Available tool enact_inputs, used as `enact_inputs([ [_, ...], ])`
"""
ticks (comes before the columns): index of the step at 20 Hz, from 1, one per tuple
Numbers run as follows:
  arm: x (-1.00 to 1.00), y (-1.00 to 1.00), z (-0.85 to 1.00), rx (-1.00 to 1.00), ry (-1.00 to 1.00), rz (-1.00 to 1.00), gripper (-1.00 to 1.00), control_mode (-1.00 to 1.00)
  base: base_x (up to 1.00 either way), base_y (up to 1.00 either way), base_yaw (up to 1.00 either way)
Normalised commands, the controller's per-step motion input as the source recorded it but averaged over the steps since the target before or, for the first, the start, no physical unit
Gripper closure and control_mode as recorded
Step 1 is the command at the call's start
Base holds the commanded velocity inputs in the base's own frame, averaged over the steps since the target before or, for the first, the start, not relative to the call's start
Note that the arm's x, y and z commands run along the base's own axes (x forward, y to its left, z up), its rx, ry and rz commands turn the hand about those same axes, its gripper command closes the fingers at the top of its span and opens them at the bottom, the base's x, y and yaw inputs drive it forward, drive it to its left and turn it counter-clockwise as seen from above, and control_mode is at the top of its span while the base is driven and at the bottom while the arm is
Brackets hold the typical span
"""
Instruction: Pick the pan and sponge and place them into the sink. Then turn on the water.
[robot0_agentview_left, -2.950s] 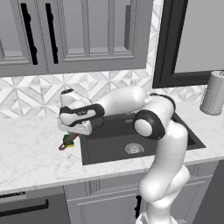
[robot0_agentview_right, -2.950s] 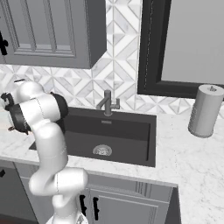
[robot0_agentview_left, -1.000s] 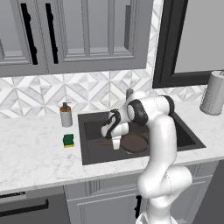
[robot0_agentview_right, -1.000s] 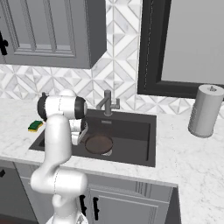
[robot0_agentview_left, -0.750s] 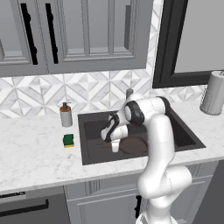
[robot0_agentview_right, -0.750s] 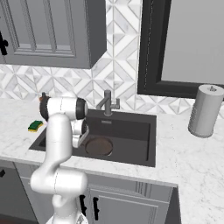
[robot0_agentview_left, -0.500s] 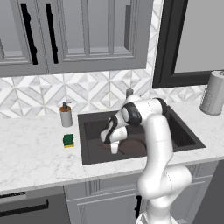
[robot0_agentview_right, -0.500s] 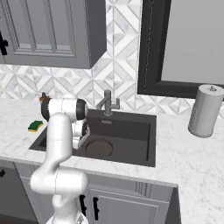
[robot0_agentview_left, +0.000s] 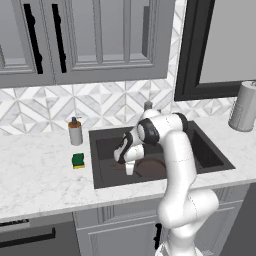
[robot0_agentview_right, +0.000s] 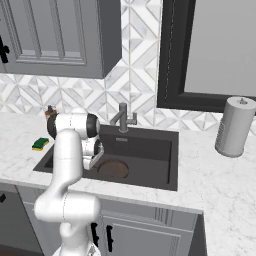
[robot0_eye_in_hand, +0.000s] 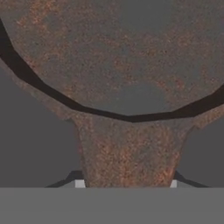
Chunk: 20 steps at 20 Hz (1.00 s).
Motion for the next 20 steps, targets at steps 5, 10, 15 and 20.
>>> enact_inputs([
  [5,0.0,0.04,-0.11,0.0,0.02,0.0,-1.0,-1.0,0.0,0.0,0.0],
  [10,-0.04,0.05,0.32,0.0,0.0,-0.01,-1.0,-1.0,0.0,0.0,0.0],
  [15,-0.21,0.1,0.89,0.0,0.0,-0.01,-1.0,-1.0,0.0,0.0,0.0],
  [20,-0.43,0.04,1.0,0.0,-0.02,0.02,-1.0,-1.0,0.0,0.0,0.0],
])
